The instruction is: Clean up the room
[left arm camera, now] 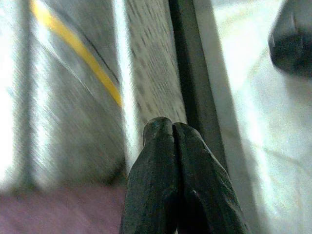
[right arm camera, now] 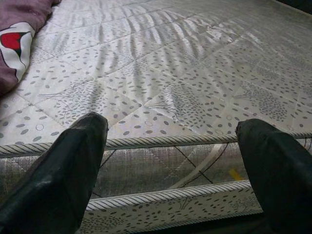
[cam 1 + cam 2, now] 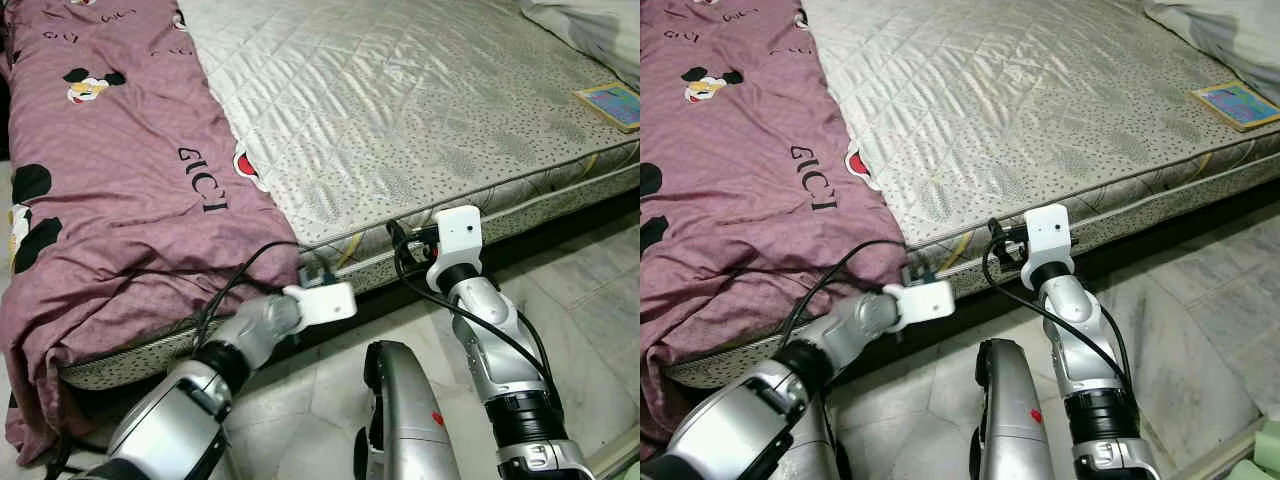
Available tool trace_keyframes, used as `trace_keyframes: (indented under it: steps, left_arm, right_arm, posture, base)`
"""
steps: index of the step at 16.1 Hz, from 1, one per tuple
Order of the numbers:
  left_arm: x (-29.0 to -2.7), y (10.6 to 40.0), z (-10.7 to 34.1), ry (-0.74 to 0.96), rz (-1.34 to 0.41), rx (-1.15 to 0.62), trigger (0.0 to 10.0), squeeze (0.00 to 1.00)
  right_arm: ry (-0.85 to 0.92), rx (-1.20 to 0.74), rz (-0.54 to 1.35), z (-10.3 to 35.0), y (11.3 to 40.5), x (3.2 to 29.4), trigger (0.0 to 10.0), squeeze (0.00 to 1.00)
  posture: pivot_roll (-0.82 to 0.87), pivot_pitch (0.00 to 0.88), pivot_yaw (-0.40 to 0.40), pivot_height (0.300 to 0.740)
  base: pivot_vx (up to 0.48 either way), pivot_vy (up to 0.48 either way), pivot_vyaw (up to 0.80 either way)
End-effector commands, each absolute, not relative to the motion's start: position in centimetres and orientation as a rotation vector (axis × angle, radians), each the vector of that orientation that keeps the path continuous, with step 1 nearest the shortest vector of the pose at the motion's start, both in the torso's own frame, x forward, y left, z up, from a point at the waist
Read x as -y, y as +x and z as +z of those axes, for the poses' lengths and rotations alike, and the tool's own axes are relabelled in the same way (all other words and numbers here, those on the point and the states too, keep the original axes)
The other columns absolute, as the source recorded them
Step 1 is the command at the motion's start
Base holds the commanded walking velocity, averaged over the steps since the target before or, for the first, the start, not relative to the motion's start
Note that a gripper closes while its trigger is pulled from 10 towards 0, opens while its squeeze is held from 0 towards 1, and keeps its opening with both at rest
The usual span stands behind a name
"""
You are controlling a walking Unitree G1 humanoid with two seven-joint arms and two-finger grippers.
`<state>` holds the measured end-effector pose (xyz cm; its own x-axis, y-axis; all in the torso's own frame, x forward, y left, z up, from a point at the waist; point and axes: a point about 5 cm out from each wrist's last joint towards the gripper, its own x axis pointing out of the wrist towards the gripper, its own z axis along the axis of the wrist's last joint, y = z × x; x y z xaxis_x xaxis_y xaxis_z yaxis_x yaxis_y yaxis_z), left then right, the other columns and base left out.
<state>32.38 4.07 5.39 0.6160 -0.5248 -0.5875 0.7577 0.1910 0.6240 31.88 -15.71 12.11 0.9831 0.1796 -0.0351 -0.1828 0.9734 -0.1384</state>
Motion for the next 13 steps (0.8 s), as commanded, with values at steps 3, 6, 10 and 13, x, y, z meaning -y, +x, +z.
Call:
trace_keyframes:
  steps: [3, 6, 10, 13]
  left_arm:
    - [-2.1, 32.5, 7.1, 1.075, -0.982, -0.159, 10.0, 0.00]
    - [-1.5, 33.2, 9.1, 1.059, -0.941, -0.068, 10.0, 0.00]
    - [-5.9, 35.3, 15.5, 0.715, -0.486, 0.153, 10.0, 0.00]
    - [-12.3, 34.9, 17.0, 0.562, -0.198, 0.189, 10.0, 0.00]
  right_arm:
    - [-0.137, -0.009, 0.174, 12.3, 32.3, 15.5, 10.0, 0.00]
    - [-0.130, -0.002, 0.172, 12.4, 32.4, 15.2, 10.0, 0.00]
    - [-0.125, 0.000, 0.157, 12.2, 32.4, 15.6, 10.0, 0.00]
    - [-0.128, -0.007, 0.146, 12.0, 32.2, 16.0, 10.0, 0.00]
  posture:
    - [-0.02, 0.070, -0.033, 0.499]
    - [-0.02, 0.063, -0.031, 0.499]
    - [-0.01, 0.061, -0.026, 0.499]
    - [0.00, 0.069, -0.034, 0.499]
  base:
    - [0.000, 0.000, 0.00]
    - [0.000, 0.000, 0.00]
    - [0.000, 0.000, 0.00]
    - [0.000, 0.000, 0.00]
